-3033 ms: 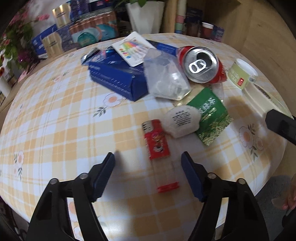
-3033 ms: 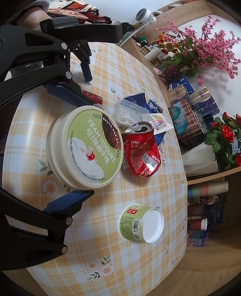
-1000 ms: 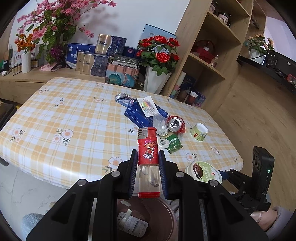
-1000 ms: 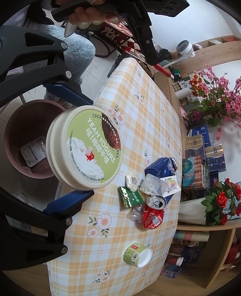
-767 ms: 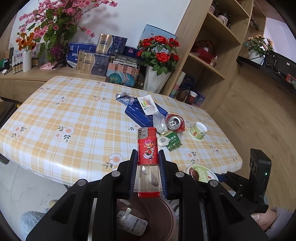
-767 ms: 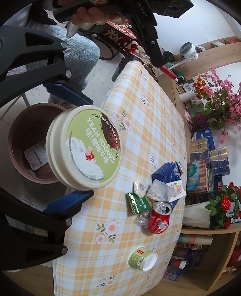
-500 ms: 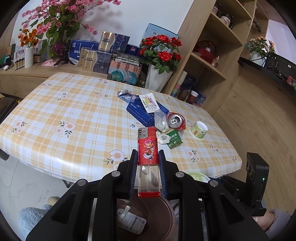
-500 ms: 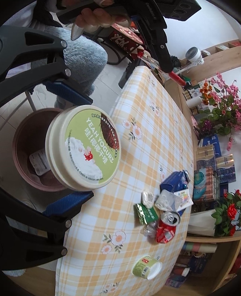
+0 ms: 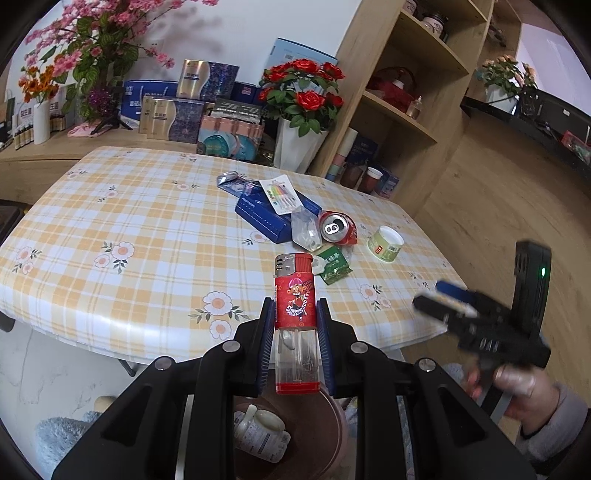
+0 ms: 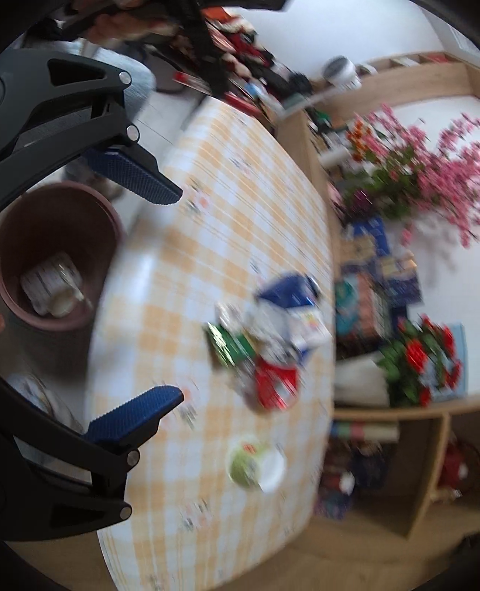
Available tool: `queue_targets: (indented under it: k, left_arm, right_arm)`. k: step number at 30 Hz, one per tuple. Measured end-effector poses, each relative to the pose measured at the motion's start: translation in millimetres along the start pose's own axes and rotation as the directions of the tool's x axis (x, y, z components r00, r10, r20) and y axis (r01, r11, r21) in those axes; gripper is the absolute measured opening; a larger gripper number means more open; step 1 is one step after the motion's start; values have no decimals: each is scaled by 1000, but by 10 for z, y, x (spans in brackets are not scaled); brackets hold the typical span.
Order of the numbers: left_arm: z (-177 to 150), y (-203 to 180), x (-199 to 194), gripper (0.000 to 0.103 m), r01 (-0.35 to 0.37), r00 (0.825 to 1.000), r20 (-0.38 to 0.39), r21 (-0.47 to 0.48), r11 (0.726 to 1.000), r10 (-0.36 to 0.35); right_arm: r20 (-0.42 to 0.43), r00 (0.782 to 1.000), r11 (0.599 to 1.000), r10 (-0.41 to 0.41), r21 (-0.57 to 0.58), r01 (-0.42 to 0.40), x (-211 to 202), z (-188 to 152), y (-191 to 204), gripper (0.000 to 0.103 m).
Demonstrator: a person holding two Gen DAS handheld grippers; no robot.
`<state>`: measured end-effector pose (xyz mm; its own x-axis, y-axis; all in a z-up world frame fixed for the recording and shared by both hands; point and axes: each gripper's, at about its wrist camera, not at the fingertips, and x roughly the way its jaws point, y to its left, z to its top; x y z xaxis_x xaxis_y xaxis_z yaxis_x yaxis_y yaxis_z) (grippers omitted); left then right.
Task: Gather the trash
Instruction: 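Open the left gripper to drop the red lighter into the bin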
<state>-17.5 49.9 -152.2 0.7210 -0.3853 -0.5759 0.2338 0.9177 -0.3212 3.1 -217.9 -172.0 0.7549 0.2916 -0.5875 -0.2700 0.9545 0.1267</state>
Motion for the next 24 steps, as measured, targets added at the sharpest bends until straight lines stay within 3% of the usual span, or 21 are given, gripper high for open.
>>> queue_targets:
  k: [6,13,15,16,17,20,24]
  left_arm:
    - [-66,-123,65,22,31,999,-39,56,998,-29]
    - [-119,-268,120,23,120,989,-94,94,988,-111]
    - [-124,-275,128,40,147,985,-109,87,985,-137]
    - [-119,-262,109,62,155,984,-99,74,985,-147]
    - [-108,-247,74,68,156,985,-77,64,986,-151]
    - [-46,-201,32,77,118,992,-44,59,991,-115]
    - [36,-128,-19,91,-13,1000,9,76,997,12]
  right_arm:
    - [73,994,997,-76,36,74,-148,148,-252,97]
    - [64,992,993,-107,53,104,-140,120,-382,97]
    - [59,992,992,-110,60,107,-131,93,-403,97]
    - [57,992,992,-111,60,107,-129,77,-402,97]
    - [55,992,992,-112,60,109,-122,68,-405,97]
    - [54,991,991,-120,58,117,-128,52,-403,97]
    - [64,988,990,-139,46,136,-133,61,-385,97]
